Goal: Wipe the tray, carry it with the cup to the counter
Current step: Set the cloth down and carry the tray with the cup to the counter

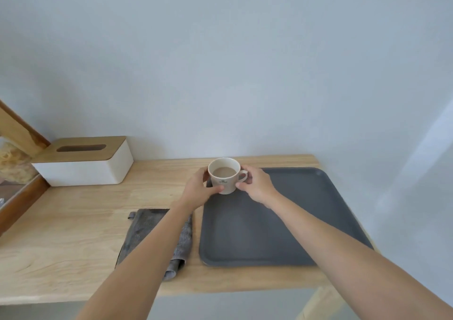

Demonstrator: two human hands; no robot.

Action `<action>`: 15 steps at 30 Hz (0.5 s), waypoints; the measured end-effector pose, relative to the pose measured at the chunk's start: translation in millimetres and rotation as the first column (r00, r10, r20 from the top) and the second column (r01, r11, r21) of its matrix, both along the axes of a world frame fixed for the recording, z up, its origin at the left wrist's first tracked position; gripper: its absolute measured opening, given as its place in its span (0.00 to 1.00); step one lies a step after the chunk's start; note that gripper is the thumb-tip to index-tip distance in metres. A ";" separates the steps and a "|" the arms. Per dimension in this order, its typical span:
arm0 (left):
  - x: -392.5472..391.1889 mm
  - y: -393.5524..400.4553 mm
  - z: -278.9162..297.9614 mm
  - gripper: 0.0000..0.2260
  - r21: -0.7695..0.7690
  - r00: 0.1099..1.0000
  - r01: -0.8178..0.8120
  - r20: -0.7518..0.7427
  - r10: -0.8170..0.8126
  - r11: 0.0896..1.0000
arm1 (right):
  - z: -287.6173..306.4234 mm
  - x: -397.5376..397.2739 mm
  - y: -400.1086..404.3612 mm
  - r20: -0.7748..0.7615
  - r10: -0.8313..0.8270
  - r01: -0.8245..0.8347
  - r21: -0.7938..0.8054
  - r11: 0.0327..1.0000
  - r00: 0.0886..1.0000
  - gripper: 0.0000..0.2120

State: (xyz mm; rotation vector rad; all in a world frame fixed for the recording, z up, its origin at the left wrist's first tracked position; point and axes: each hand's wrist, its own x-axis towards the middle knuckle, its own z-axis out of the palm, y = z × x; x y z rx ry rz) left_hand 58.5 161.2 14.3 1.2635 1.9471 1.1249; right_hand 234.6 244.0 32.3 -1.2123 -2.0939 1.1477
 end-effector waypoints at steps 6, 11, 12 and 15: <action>23.5 -1.3 -4.9 0.27 0.105 0.999 -0.025 -0.020 0.027 0.994 | 2.0 16.5 -2.5 -0.076 -0.037 0.039 0.033 0.999 0.996 0.17; 59.9 -6.0 0.5 0.25 0.178 0.999 0.021 -0.047 -0.013 0.984 | 6.3 61.7 -2.8 -0.090 -0.031 0.033 0.021 0.999 0.995 0.17; 68.7 -6.2 1.0 0.25 0.185 0.999 0.033 -0.044 -0.025 0.982 | 6.8 72.8 -2.5 -0.093 -0.030 0.032 0.023 0.999 0.995 0.17; 93.8 -5.7 -0.9 0.24 0.196 0.998 0.060 -0.032 -0.055 0.979 | 7.9 104.7 -3.5 -0.095 -0.039 0.043 0.032 0.999 0.995 0.16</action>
